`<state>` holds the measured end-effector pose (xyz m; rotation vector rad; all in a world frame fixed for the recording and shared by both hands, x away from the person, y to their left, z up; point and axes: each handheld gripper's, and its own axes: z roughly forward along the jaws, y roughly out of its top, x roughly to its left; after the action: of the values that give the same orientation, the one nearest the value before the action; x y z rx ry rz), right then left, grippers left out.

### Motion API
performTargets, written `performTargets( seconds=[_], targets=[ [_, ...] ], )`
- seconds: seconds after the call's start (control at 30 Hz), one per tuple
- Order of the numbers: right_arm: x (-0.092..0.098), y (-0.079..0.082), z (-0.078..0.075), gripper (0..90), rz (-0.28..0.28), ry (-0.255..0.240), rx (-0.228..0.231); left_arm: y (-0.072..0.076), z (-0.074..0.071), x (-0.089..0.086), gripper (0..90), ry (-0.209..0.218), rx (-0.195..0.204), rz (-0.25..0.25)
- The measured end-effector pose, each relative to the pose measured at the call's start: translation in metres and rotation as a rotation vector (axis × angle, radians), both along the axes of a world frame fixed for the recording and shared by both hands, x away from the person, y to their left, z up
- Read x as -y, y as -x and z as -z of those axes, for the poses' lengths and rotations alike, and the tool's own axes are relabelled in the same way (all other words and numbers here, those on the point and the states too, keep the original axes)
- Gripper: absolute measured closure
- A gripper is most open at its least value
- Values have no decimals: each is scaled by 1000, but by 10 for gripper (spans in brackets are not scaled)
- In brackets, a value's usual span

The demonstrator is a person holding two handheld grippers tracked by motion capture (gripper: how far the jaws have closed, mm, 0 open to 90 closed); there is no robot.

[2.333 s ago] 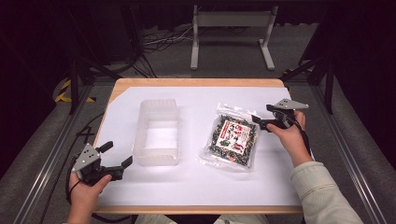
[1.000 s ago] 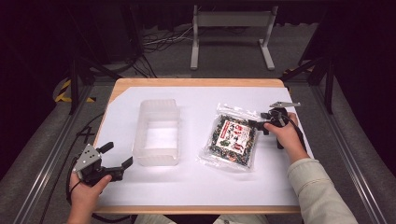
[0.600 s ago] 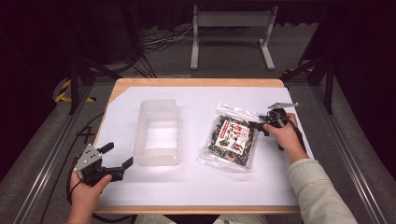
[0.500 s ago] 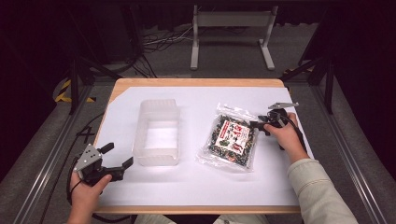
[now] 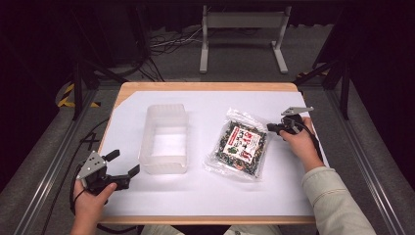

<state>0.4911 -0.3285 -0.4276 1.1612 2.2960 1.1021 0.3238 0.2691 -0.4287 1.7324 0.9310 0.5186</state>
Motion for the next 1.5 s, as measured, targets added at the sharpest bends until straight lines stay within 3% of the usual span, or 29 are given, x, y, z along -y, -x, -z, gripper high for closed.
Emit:
performTargets(
  seconds=[0.17, 0.33, 0.5, 0.67, 0.93, 1.23, 1.5],
  targets=[
    [4, 3, -7, 900, -9, -41, -5, 0, -1, -1, 58, 1, 0, 1],
    [6, 8, -19, 900, -8, -79, 20, 0, -3, 0, 56, 5, 3, -2],
    [10, 18, -37, 900, -24, -136, 63, 3, -9, -1, 54, 14, 24, -5],
    [12, 30, -55, 900, -40, -173, 113, 4, -9, -1, 54, 6, 19, -1],
    [13, 55, -89, 900, -99, -250, 214, 5, -13, 0, 53, 13, 33, 0],
    [8, 81, -133, 900, -180, -245, 301, 6, -16, 6, 54, 13, 40, 16],
    [3, 98, -155, 900, -232, -250, 354, 7, -18, 6, 55, 16, 44, 18]
  ],
)
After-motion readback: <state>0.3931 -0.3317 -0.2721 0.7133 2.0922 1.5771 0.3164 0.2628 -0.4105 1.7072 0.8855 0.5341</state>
